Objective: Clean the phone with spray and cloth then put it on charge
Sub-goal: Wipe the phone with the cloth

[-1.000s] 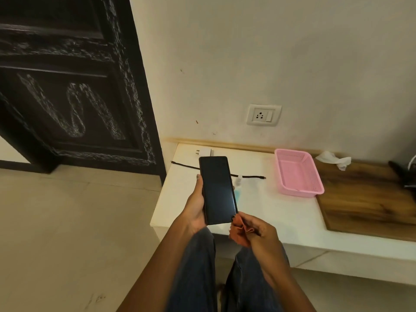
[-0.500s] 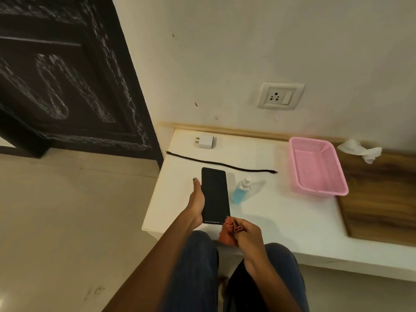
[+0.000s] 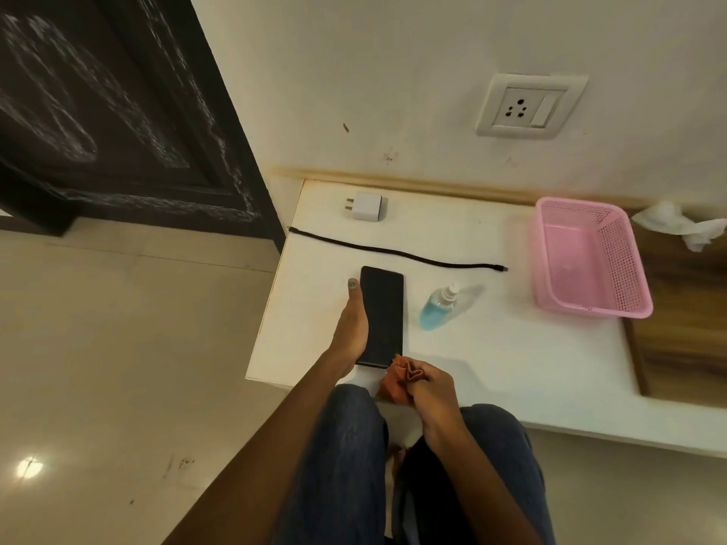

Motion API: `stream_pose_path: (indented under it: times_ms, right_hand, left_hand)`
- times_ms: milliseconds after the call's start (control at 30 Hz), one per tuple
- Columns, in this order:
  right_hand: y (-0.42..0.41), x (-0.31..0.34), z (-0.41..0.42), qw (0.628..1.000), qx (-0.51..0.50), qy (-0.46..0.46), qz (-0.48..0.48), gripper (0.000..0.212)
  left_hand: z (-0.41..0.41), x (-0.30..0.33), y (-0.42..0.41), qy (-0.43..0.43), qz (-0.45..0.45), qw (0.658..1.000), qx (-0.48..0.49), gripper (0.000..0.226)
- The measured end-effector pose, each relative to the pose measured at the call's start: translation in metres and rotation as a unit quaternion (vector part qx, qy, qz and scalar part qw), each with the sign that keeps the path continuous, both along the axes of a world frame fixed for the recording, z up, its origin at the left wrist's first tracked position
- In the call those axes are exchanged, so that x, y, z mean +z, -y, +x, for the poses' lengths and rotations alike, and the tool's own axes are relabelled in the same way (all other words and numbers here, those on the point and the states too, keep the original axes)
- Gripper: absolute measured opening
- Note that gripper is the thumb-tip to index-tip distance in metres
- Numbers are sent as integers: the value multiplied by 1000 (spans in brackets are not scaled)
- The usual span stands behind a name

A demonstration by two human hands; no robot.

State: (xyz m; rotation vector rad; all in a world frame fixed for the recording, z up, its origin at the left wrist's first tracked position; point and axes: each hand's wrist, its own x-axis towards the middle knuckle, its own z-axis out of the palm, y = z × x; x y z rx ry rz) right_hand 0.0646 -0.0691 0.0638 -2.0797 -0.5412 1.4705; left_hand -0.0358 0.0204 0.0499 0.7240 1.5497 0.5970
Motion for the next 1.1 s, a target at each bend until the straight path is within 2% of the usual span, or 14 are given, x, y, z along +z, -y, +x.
stream_pose_path:
  times_ms: [300,467,633,767,833,967,1100]
  right_hand:
    - [10,6,7,999,-1,21,29,20]
    - [17,16,24,998,-19,-6,59,35]
    - [14,31,54,992,-45,-13,114,29]
    - [6,35,80,986,-76,-7,149,17]
    - [0,31,92,984,-83,-2,156,19]
    - [-17,15,112,993,-5,35,112,32]
    - [-23,-3,122,993,47,57,91,30]
  left_hand:
    - [-1,17,4,7,-1,1000,10,79]
    - [0,19,9,3,23,1000,-4,71]
    - [6,15,13,-3,41,999,0,64]
    - [9,11,14,4,36,999,30,63]
    - [11,9,15,9,40,999,28,64]
    - [12,8,15,10,30,999,33,65]
    - [9,9,16,13,27,999,30,64]
